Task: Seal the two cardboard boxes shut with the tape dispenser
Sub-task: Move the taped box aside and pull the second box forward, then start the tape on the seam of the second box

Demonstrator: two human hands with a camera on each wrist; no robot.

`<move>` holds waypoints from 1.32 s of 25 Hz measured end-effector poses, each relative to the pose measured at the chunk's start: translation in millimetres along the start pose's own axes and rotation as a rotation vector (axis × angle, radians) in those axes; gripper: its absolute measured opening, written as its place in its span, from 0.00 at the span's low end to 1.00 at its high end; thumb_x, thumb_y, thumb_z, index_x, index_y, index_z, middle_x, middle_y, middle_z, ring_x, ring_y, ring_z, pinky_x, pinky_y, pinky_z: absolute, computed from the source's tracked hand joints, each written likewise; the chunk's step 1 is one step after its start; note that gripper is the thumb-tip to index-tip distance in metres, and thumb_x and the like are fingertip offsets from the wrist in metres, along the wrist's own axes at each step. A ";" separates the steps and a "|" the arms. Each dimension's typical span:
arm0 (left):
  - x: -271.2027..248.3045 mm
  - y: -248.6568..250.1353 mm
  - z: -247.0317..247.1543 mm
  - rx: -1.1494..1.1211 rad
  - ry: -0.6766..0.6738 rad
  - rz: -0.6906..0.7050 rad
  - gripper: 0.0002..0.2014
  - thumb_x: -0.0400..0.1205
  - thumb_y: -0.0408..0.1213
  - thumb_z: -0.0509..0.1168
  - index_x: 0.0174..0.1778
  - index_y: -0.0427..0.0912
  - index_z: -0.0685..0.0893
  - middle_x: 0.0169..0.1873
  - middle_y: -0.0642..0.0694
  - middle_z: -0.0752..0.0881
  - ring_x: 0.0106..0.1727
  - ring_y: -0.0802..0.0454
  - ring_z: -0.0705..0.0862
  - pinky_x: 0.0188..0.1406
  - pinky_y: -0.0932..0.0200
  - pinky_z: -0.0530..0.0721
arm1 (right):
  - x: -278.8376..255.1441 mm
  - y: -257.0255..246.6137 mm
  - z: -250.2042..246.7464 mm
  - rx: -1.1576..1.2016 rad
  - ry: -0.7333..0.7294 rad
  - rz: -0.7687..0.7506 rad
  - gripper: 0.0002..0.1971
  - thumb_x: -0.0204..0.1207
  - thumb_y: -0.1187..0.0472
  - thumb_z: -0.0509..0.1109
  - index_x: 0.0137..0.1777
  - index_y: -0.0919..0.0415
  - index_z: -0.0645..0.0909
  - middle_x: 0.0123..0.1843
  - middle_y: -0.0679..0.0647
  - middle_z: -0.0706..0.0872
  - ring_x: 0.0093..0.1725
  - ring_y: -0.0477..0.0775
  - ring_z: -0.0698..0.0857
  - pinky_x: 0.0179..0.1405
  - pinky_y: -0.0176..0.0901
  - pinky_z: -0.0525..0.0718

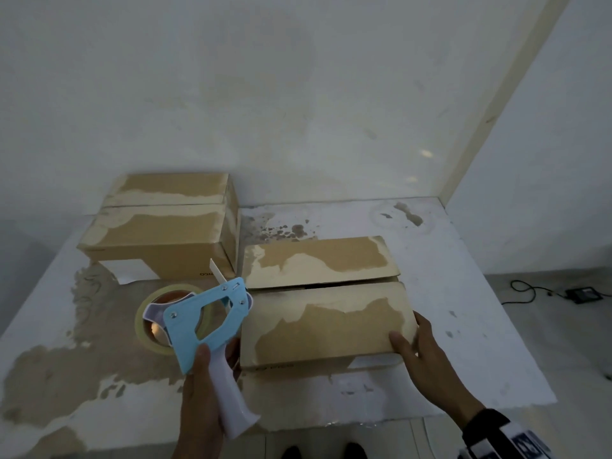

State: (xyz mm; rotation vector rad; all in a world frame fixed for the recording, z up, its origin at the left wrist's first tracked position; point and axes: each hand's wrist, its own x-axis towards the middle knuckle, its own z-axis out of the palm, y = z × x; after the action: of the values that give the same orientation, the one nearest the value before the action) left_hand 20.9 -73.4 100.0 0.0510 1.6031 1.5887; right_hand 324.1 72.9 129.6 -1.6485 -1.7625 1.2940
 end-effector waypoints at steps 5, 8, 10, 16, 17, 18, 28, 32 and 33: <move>-11.3 10.7 15.1 -0.027 -0.051 0.101 0.43 0.67 0.73 0.64 0.73 0.48 0.75 0.63 0.46 0.84 0.64 0.43 0.83 0.65 0.40 0.80 | 1.7 3.3 -6.5 -0.013 -0.035 0.047 0.31 0.82 0.47 0.64 0.80 0.53 0.56 0.72 0.57 0.76 0.59 0.55 0.80 0.46 0.37 0.77; -22.0 20.7 18.3 0.068 0.106 0.378 0.31 0.72 0.67 0.68 0.68 0.55 0.79 0.60 0.46 0.86 0.61 0.51 0.87 0.61 0.49 0.85 | -0.6 -4.5 -15.9 -0.068 0.043 0.034 0.36 0.79 0.44 0.66 0.83 0.51 0.56 0.78 0.57 0.72 0.69 0.57 0.77 0.64 0.48 0.78; -33.9 40.7 20.8 0.137 0.182 0.578 0.18 0.84 0.44 0.64 0.65 0.36 0.79 0.47 0.32 0.86 0.35 0.60 0.90 0.33 0.61 0.89 | -6.9 -28.4 -23.5 -0.169 0.169 -0.174 0.30 0.77 0.42 0.67 0.77 0.49 0.67 0.70 0.50 0.77 0.68 0.51 0.77 0.61 0.42 0.77; -63.7 82.2 76.7 0.322 -0.158 0.697 0.13 0.80 0.46 0.57 0.58 0.47 0.73 0.38 0.43 0.81 0.34 0.54 0.82 0.33 0.56 0.81 | -16.6 -137.8 15.2 -0.048 -0.546 -0.513 0.24 0.79 0.37 0.64 0.72 0.43 0.75 0.60 0.39 0.85 0.59 0.38 0.83 0.55 0.35 0.84; -65.6 78.7 90.9 0.339 -0.196 0.682 0.16 0.81 0.47 0.54 0.63 0.50 0.73 0.47 0.47 0.83 0.43 0.62 0.83 0.41 0.61 0.82 | -10.0 -145.6 25.6 -0.004 -0.563 -0.514 0.25 0.80 0.40 0.64 0.75 0.45 0.72 0.64 0.40 0.84 0.61 0.38 0.83 0.58 0.36 0.84; -68.8 75.2 104.7 0.362 -0.225 0.714 0.19 0.82 0.47 0.53 0.69 0.51 0.72 0.55 0.51 0.82 0.53 0.69 0.82 0.51 0.64 0.82 | -3.4 -153.6 34.9 0.051 -0.539 -0.516 0.24 0.81 0.43 0.64 0.75 0.47 0.72 0.65 0.42 0.84 0.61 0.38 0.83 0.58 0.37 0.84; -42.5 73.6 138.5 0.130 -0.249 0.431 0.17 0.86 0.44 0.53 0.54 0.46 0.87 0.39 0.49 0.89 0.37 0.56 0.84 0.37 0.60 0.76 | 23.2 -135.3 24.6 0.498 -0.281 -0.349 0.20 0.80 0.49 0.65 0.55 0.68 0.84 0.42 0.54 0.90 0.41 0.51 0.88 0.42 0.41 0.86; -24.3 128.1 145.7 -0.002 -0.453 -0.207 0.34 0.79 0.66 0.57 0.48 0.34 0.87 0.33 0.43 0.88 0.30 0.53 0.83 0.28 0.61 0.83 | 30.3 -118.6 7.4 0.493 -0.326 -0.334 0.21 0.77 0.49 0.65 0.55 0.67 0.83 0.39 0.58 0.90 0.39 0.50 0.88 0.38 0.38 0.86; -21.2 138.8 148.4 0.051 -0.482 -0.232 0.28 0.81 0.61 0.60 0.47 0.34 0.85 0.31 0.43 0.87 0.28 0.54 0.83 0.26 0.63 0.84 | 31.5 -116.1 0.7 0.496 -0.360 -0.330 0.20 0.78 0.49 0.65 0.55 0.67 0.83 0.38 0.60 0.90 0.39 0.53 0.89 0.38 0.40 0.86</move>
State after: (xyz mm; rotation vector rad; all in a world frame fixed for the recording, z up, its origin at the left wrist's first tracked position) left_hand 47.8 59.4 252.9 0.2473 1.2224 1.2408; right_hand 251.7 116.5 215.3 -0.8580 -1.6255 1.7562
